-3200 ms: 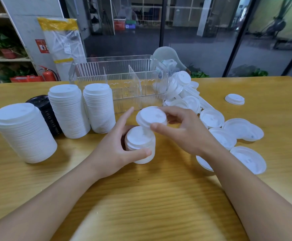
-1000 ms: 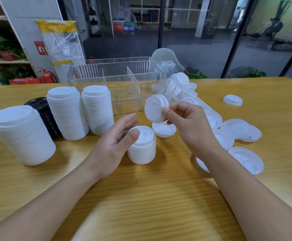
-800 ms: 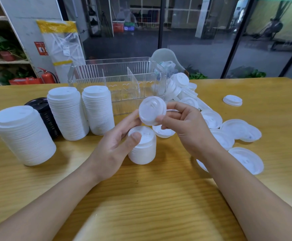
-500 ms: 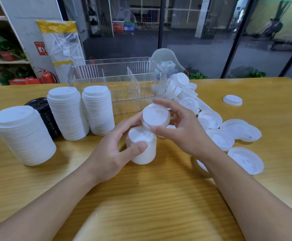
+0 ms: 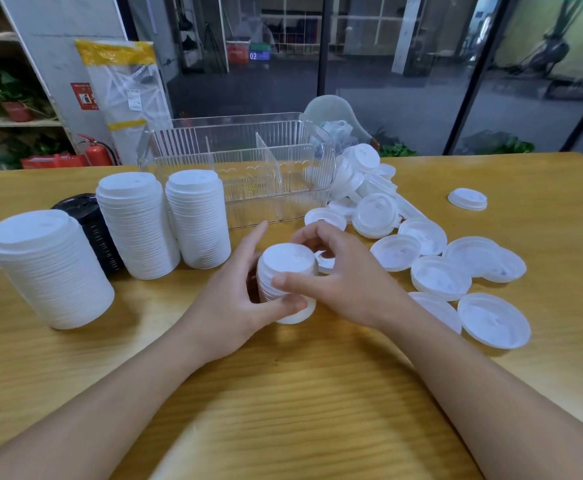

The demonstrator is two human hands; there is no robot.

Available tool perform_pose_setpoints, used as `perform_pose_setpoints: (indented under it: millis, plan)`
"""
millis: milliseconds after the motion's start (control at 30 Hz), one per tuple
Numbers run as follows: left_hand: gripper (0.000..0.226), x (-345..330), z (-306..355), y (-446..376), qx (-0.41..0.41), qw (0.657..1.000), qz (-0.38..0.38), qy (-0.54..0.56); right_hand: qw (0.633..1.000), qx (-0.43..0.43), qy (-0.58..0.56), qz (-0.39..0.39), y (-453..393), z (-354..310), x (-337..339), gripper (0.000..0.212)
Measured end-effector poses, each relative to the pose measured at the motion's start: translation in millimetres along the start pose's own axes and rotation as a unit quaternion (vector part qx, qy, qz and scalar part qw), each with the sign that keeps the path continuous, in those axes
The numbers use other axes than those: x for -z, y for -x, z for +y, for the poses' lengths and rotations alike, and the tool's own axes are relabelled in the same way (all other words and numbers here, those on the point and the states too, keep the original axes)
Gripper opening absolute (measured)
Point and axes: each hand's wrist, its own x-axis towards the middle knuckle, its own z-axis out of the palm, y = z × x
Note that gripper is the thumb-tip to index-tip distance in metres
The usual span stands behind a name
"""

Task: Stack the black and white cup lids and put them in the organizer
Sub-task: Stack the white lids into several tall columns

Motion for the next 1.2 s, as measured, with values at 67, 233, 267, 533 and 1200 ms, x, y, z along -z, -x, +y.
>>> perform_pose_setpoints:
  millis: [67,233,267,533,1200]
  plan:
    - [0.13,-0.5,0.7,-0.1,0.0,1.0,0.002,0.004,1.0,0.005,0.013,0.0,1.7,-2.3,-2.5,0.05]
    - [0.136,-1.3,0.5,-1.1,-0.002,1.0,0.004,-0.004,1.0,-0.002,0.028,0.003,2.5,-2.8,-0.9,0.057]
    - [0.136,-1.5,0.3,-1.2,-0.001,1.0,0.005,-0.008,1.0,-0.005,0.03,0.003,2.2,-3.0,-1.1,0.058]
    - [0.116,-0.6,-4.3,-2.4,-0.009,0.999,0.017,-0.028,1.0,-0.02,-0.004,-0.019,0.1,-0.2,6.6,0.066]
    - [0.065,-1.3,-0.1,1.2,0.006,0.998,-0.046,-0.052,0.964,-0.038,0.265,0.015,-13.9,42.8,23.2,0.038]
